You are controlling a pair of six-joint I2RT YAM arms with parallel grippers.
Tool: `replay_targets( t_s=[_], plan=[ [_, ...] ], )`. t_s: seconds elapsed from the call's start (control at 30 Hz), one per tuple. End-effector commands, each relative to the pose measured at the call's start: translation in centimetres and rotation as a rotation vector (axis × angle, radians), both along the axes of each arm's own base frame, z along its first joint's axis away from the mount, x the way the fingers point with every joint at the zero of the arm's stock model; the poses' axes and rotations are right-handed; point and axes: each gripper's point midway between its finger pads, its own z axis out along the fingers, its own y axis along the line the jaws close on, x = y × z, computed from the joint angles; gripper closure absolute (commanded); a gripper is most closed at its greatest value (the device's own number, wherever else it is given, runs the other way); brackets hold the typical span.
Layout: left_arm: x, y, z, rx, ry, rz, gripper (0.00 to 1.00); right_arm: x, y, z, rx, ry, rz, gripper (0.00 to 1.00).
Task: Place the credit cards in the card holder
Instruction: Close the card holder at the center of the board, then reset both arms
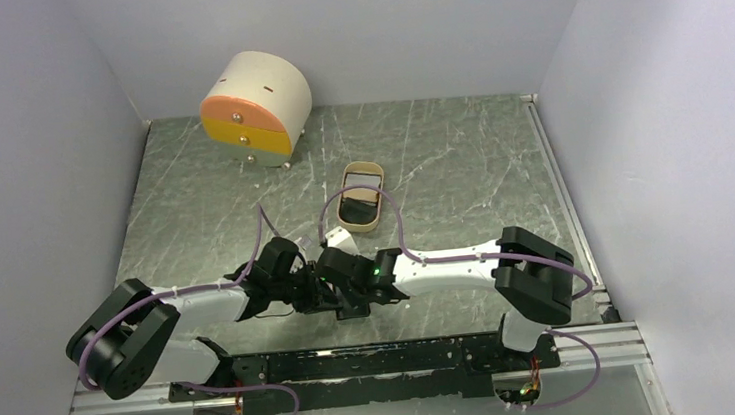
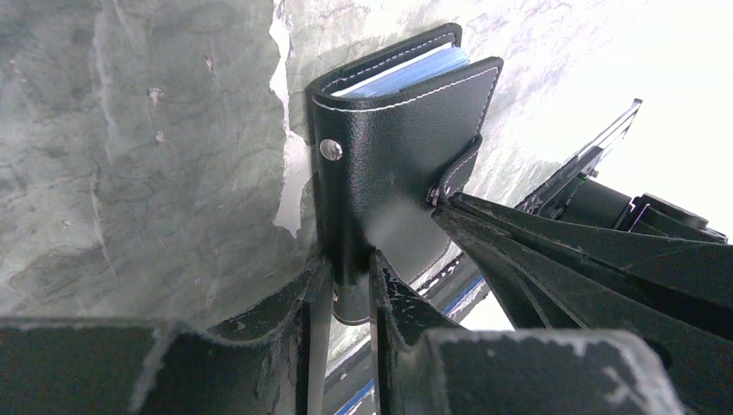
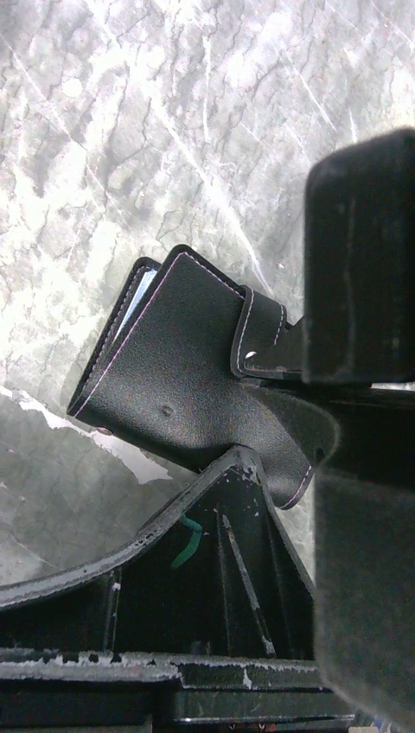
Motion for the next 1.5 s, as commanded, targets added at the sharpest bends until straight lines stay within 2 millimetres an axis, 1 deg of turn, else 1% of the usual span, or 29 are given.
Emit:
replay_targets(
  t_s=[0.0,0.17,0.27,0.33,0.43,0.53,0.57,0.6,0.7,0.8,0.83,0.87,0.9,0.93,0.97,1.0,1.03,1.13,1.2,1.23,1.33,1.4,1.47],
  plan=[
    [0.2,-0.4,-0.2,-0.015,-0.018,-0.01,0.74,-2.0,-0.3,-4.3,-0.039,0.1,0.016,1.0],
    [0.2,-0.4,-0.2,-0.011,-0.016,-0.01,0.74,-2.4,-0.5,-5.1,-0.023,0.116,0.008,1.0],
    [0.2,-0.4,-0.1,-0.013,-0.017,-0.008,0.74,-2.7,-0.9,-5.7,-0.021,0.129,0.001,1.0],
    [0.3,-0.4,0.1,-0.013,-0.021,-0.006,0.74,-2.6,-0.8,-5.5,-0.011,0.124,-0.002,1.0],
    [0.7,-0.5,1.0,-0.023,-0.046,0.008,0.74,-2.0,-0.1,-4.0,0.009,0.096,0.002,0.99],
    [1.3,-0.3,2.4,-0.023,-0.081,0.034,0.73,-0.9,1.1,-1.2,0.053,0.051,0.0,0.79],
    [1.6,-0.2,3.1,-0.021,-0.1,0.044,0.72,-0.5,1.3,-0.3,0.062,0.032,-0.003,0.73],
    [2.0,0.0,3.8,-0.015,-0.121,0.058,0.71,0.0,1.9,1.2,0.085,0.007,-0.007,0.68],
    [3.5,0.6,7.2,0.003,-0.217,0.106,0.67,1.3,2.1,5.3,0.136,-0.057,-0.032,0.55],
    [4.8,1.8,11.6,0.033,-0.329,0.154,0.6,2.3,1.9,9.2,0.203,-0.126,-0.065,0.44],
    [5.1,2.2,13.4,0.037,-0.371,0.166,0.56,2.6,1.5,10.5,0.224,-0.15,-0.08,0.39],
    [5.4,2.7,14.9,0.047,-0.412,0.176,0.49,2.8,1.2,11.7,0.245,-0.172,-0.098,0.35],
    [5.5,3.2,16.4,0.054,-0.439,0.19,0.46,3.0,0.9,12.8,0.266,-0.19,-0.112,0.31],
    [5.5,4.0,17.6,0.079,-0.465,0.198,0.4,3.1,0.5,14.3,0.296,-0.212,-0.128,0.26],
    [5.7,4.7,19.0,0.095,-0.502,0.211,0.29,3.2,0.0,15.5,0.319,-0.228,-0.145,0.07],
    [5.7,5.2,21.1,0.09,-0.547,0.219,0.05,3.3,-0.4,16.4,0.34,-0.244,-0.163,0.0],
    [5.6,5.7,22.2,0.103,-0.571,0.224,0.01,3.4,-1.0,17.4,0.36,-0.259,-0.181,0.01],
    [5.0,7.4,25.1,0.124,-0.634,0.233,0.02,3.6,-2.9,19.5,0.418,-0.299,-0.258,0.01],
    [4.3,8.1,26.6,0.115,-0.673,0.229,0.02,3.7,-4.3,20.3,0.452,-0.319,-0.319,0.01],
    [4.0,8.3,27.1,0.105,-0.689,0.223,0.02,3.7,-5.3,20.4,0.456,-0.324,-0.355,0.01],
    [3.1,8.9,27.4,0.083,-0.736,0.205,0.01,3.4,-7.3,20.4,0.477,-0.326,-0.411,0.01],
    [2.7,9.3,27.0,0.075,-0.751,0.211,0.02,3.1,-8.1,20.5,0.502,-0.327,-0.423,0.01],
    [2.5,9.6,26.4,0.062,-0.761,0.225,0.02,2.8,-9.0,20.0,0.515,-0.328,-0.444,0.01]
  ],
)
